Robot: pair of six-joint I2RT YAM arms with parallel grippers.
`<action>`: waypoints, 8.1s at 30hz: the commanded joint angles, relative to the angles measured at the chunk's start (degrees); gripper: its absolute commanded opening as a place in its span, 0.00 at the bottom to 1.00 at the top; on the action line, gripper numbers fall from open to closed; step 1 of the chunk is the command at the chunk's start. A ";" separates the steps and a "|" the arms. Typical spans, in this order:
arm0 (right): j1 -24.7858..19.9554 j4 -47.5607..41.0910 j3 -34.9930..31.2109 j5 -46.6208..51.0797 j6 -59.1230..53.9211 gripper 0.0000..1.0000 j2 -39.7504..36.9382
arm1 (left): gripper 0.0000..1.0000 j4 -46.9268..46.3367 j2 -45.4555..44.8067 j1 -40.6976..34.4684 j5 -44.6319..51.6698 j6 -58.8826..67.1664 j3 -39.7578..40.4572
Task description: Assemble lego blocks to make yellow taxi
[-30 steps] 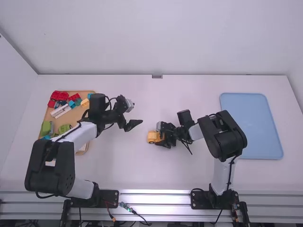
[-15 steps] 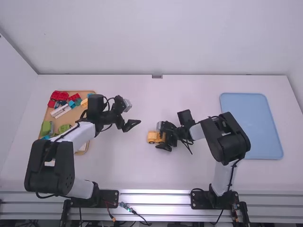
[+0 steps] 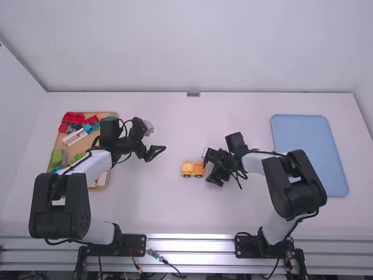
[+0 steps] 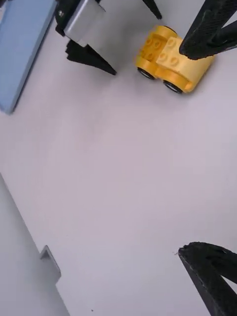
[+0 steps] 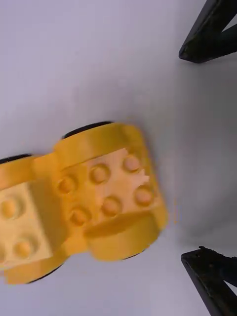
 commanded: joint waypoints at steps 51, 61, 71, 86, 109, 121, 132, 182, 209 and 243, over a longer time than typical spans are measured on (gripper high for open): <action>-0.61 -17.60 11.61 11.32 25.22 0.99 -31.18 | 0.85 -68.30 49.34 14.88 -48.59 27.52 82.07; -0.61 -17.56 11.61 11.30 25.20 0.99 -31.18 | 0.77 -60.48 49.34 16.17 -49.83 30.51 72.83; -0.61 -17.38 11.61 11.34 25.20 0.99 -31.18 | 0.69 -55.30 49.34 16.13 -48.43 32.74 67.54; -0.61 -17.36 11.61 11.32 25.20 0.99 -31.18 | 0.42 -53.48 49.34 16.13 -48.28 32.87 66.31; -1.77 -17.58 11.61 11.28 25.20 0.99 -31.18 | 0.17 -54.88 49.34 16.11 -49.90 32.22 66.36; -0.92 -17.06 11.61 11.28 25.20 0.99 -31.18 | 0.04 -57.61 48.01 16.13 -51.17 25.51 70.53; -1.03 -13.56 11.61 10.62 32.48 0.99 -31.05 | 0.02 -65.94 41.17 15.82 -42.51 15.23 79.69; -4.76 12.91 11.61 -38.29 55.89 0.85 -4.07 | 0.01 -10.12 -4.71 -29.20 -37.83 20.90 9.20; -4.66 12.76 11.61 -34.16 58.71 0.67 -4.05 | 0.02 -6.64 -2.18 -31.26 -34.62 21.07 11.58; -4.63 11.80 11.61 -30.27 59.91 0.50 -4.05 | 0.02 -0.24 2.04 -33.42 -34.62 19.76 11.58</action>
